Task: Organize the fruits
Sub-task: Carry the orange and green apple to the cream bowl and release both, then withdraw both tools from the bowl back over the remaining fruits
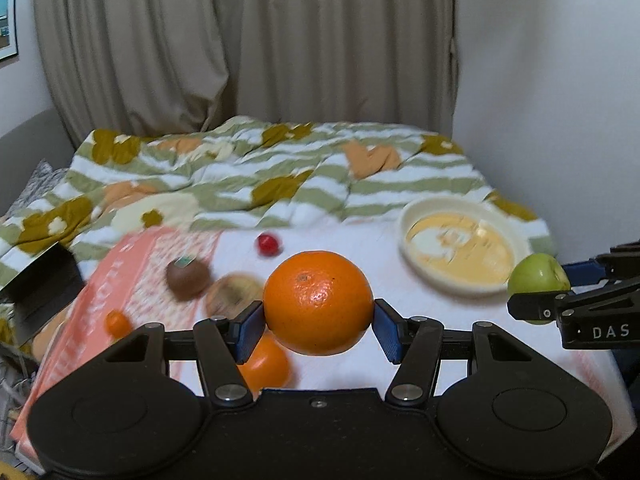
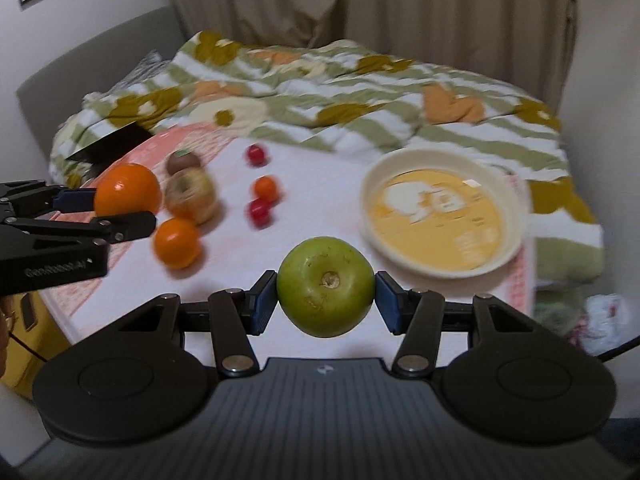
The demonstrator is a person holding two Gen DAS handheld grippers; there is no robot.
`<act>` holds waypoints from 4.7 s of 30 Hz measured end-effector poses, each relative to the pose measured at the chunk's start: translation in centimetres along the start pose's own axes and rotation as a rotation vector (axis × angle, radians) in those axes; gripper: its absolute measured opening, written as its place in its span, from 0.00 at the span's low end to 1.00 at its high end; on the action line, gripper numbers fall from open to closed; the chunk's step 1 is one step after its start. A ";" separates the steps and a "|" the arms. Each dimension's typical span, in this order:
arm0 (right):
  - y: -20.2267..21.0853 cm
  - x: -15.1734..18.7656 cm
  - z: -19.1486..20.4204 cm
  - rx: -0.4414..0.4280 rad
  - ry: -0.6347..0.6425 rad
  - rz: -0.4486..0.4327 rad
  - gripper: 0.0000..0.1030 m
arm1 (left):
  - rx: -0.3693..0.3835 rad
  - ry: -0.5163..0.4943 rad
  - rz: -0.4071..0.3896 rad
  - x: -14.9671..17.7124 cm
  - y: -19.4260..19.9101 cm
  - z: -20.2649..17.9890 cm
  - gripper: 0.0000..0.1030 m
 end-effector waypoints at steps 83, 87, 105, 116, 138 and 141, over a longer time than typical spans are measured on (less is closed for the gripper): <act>-15.4 -6.2 -14.4 0.135 0.036 0.083 1.00 | 0.137 -0.168 0.161 -6.4 -14.2 -7.0 0.98; -13.3 -6.5 -14.3 0.132 -0.005 0.062 1.00 | 0.126 -0.147 0.137 -6.6 -12.6 -6.6 0.98; -1.8 -7.8 -6.7 0.048 -0.004 -0.042 1.00 | 0.002 -0.027 -0.013 -6.1 -1.6 -1.7 0.98; 0.8 -6.3 2.0 0.050 -0.023 -0.039 1.00 | -0.097 0.027 -0.033 -2.3 3.2 7.8 0.98; -6.3 -0.2 16.7 0.155 -0.257 0.014 1.00 | -0.039 -0.084 0.054 5.5 -2.2 21.9 0.98; -7.8 0.4 17.9 0.155 -0.256 0.025 1.00 | -0.015 -0.085 0.073 6.5 -3.8 22.0 0.96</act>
Point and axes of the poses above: each gripper's, at about its wrist camera, not at the fingertips, and y roughly against the way its jaws point, z to its left, x to its underside, the point moved 8 cm from there along -y, roughly the way its jaws point, and after that the axes turned 2 degrees about y, right-handed, at the moved point
